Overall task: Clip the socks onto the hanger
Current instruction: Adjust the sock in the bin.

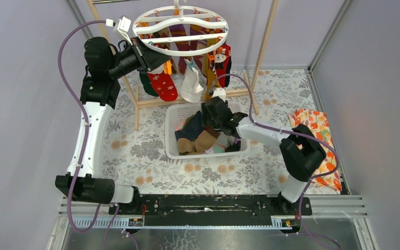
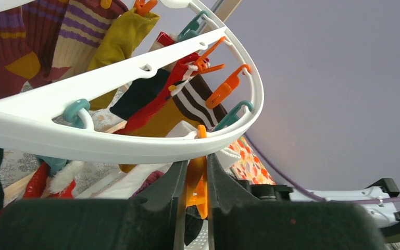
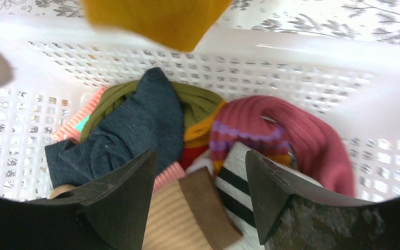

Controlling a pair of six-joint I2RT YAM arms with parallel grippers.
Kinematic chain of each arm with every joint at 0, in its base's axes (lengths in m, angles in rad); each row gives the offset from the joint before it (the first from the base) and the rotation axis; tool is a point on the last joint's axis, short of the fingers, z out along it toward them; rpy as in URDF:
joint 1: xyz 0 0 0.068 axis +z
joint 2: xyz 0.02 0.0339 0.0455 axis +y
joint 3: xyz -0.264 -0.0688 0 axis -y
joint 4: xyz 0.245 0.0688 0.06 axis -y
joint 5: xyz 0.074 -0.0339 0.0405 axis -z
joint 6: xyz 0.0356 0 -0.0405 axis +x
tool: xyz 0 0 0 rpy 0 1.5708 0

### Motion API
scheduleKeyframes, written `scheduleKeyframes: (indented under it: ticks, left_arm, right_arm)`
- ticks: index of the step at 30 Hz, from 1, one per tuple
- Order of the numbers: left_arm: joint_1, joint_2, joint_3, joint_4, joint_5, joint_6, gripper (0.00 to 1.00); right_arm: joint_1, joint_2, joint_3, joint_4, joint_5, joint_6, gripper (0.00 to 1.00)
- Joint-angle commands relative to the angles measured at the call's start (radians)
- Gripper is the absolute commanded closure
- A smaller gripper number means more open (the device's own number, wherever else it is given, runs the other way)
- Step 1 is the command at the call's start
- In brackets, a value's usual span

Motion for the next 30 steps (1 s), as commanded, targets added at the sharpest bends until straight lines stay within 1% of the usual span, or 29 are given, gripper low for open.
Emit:
scheduleKeyframes:
  ticks: [1, 7, 10, 12, 13, 16, 18, 22, 23, 24, 25, 30]
  left_arm:
    - [-0.004, 0.003, 0.017, 0.006, 0.029, 0.025, 0.93]
    - [-0.004, 0.007, 0.014, 0.01, 0.04, 0.018, 0.93]
    - [-0.004, 0.004, 0.007, 0.022, 0.042, 0.011, 0.93]
    - [-0.004, 0.004, 0.006, 0.023, 0.043, 0.01, 0.93]
    - [-0.004, 0.004, 0.005, 0.023, 0.044, 0.01, 0.93]
    - [-0.004, 0.002, 0.005, 0.022, 0.043, 0.013, 0.93]
    - [-0.004, 0.003, 0.009, 0.02, 0.042, 0.016, 0.93]
    - [-0.004, 0.005, 0.019, 0.011, 0.039, 0.023, 0.93]
    - [-0.004, 0.006, 0.022, 0.009, 0.04, 0.023, 0.93]
    - [-0.004, 0.007, 0.024, 0.009, 0.04, 0.022, 0.93]
    - [-0.004, 0.007, 0.027, 0.009, 0.039, 0.021, 0.93]
    - [-0.004, 0.006, 0.035, -0.005, 0.036, 0.037, 0.93]
  right_arm:
    - [-0.026, -0.151, -0.052, -0.105, 0.109, -0.006, 0.3]
    - [-0.042, -0.248, -0.134, -0.213, 0.116, 0.033, 0.29]
    - [-0.05, -0.252, -0.162, -0.223, 0.099, 0.046, 0.31]
    - [-0.063, -0.235, -0.171, -0.222, 0.076, 0.052, 0.34]
    - [-0.072, -0.223, -0.174, -0.218, 0.061, 0.057, 0.37]
    - [-0.108, -0.19, -0.195, -0.169, -0.019, 0.068, 0.51]
    - [-0.116, -0.181, -0.194, -0.144, -0.045, 0.06, 0.6]
    - [-0.118, -0.191, -0.174, -0.103, -0.086, 0.032, 0.81]
    - [-0.118, -0.19, -0.16, -0.104, -0.095, 0.025, 0.87]
    - [-0.117, -0.188, -0.138, -0.108, -0.107, 0.018, 0.96]
    - [-0.118, -0.188, -0.121, -0.112, -0.121, 0.009, 1.0]
    - [-0.118, -0.245, -0.056, -0.123, -0.191, -0.004, 1.0]
